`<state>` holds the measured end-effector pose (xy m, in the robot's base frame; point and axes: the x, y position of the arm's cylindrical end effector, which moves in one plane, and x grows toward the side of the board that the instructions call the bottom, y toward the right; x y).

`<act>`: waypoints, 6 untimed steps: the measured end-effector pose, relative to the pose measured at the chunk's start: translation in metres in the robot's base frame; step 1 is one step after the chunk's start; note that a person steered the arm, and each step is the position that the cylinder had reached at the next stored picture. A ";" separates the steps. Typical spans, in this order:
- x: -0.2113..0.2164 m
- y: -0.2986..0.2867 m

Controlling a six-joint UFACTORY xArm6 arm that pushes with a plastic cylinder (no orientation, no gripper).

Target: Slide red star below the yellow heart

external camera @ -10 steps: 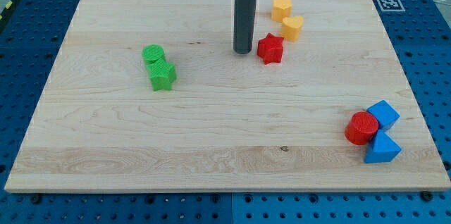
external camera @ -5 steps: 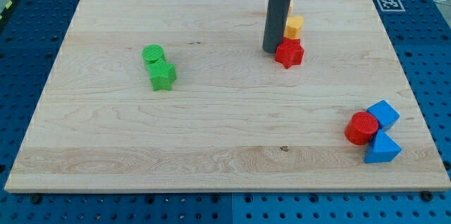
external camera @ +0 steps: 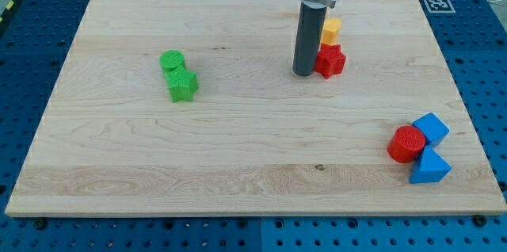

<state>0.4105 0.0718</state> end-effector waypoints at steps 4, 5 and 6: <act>0.000 0.029; 0.000 0.032; 0.000 0.032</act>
<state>0.4103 0.1039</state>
